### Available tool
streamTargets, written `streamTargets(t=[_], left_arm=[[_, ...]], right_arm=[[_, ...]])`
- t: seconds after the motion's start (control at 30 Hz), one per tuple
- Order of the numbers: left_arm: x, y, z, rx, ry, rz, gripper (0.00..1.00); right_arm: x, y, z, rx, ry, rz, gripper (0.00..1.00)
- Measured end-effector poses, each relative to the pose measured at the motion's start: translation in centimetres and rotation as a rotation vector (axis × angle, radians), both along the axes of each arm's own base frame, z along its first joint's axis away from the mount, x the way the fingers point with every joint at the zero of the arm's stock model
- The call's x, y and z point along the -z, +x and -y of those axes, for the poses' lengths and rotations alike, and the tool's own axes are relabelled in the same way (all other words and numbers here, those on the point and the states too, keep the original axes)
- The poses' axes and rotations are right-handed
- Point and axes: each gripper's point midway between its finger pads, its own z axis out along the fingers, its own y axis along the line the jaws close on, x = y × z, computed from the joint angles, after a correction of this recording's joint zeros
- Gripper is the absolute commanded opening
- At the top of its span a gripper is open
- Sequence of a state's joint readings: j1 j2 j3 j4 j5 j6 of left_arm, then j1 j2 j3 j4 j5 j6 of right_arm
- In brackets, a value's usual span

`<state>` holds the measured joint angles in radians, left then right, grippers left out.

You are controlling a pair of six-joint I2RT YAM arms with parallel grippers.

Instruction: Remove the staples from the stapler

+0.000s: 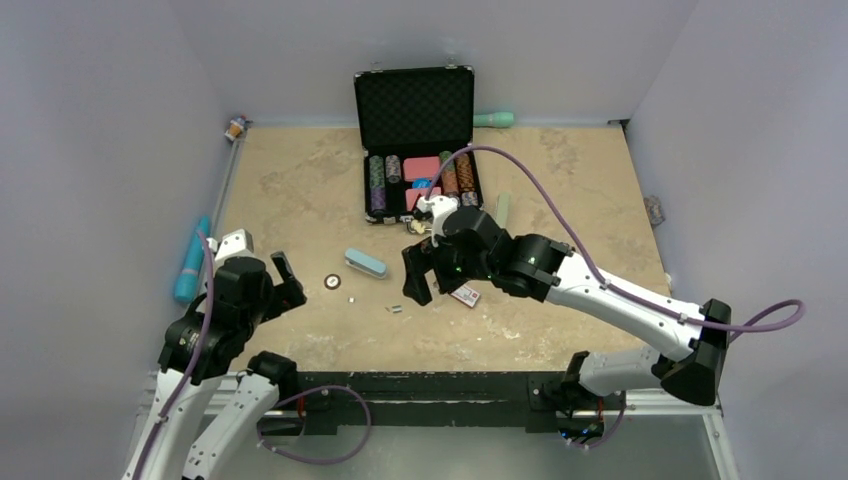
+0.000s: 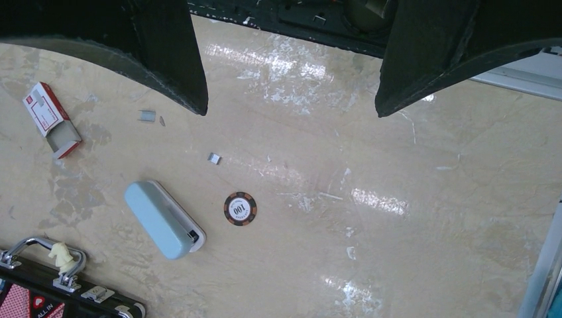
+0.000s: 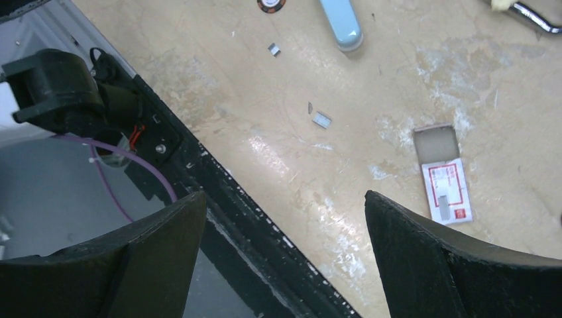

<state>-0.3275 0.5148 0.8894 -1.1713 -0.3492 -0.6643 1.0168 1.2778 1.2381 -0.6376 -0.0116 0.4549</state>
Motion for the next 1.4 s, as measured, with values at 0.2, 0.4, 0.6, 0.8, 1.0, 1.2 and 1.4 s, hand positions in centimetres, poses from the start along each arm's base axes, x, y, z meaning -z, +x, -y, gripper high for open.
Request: streamTargets(t=[0.2,0.4,0.6,0.8,1.0,1.2,1.4], left_arm=[[0.2,0.2,-0.1,0.003,0.011,0.004,0.96],[-0.1,0.1,-0.7,-0.024,0.014,0.050,0.99],[-0.1,0.0,-1.1,-0.042,0.027,0.065,0.99],[-0.1,0.0,-1.3,-0.050,0.034,0.067,0.97],[0.0,0.1,-1.4,-0.053,0.038,0.064,0.96],[0.0,0.1,-1.4,-0.053,0.039,0.064,0.95],[0.0,0.1,-1.4,-0.052,0.040,0.060,0.94]], right_arm=[[1.7,-1.3,-2.4,-0.116,-0.069,0.140,0.91],[6.7,-3.8,-4.8,-0.285,-0.188,0.226,0.87],[11.4,-3.3,-5.0,-0.328,-0.300,0.235,0.86],[16.0,-2.8,-5.3,-0.370,-0.401,0.215,0.84],[18.0,-0.9,-4.7,-0.344,-0.462,0.229,0.76],[19.7,1.6,-4.0,-0.285,-0.529,0.253,0.69],[20.0,3.2,-5.0,-0.255,-0.528,0.275,0.66]])
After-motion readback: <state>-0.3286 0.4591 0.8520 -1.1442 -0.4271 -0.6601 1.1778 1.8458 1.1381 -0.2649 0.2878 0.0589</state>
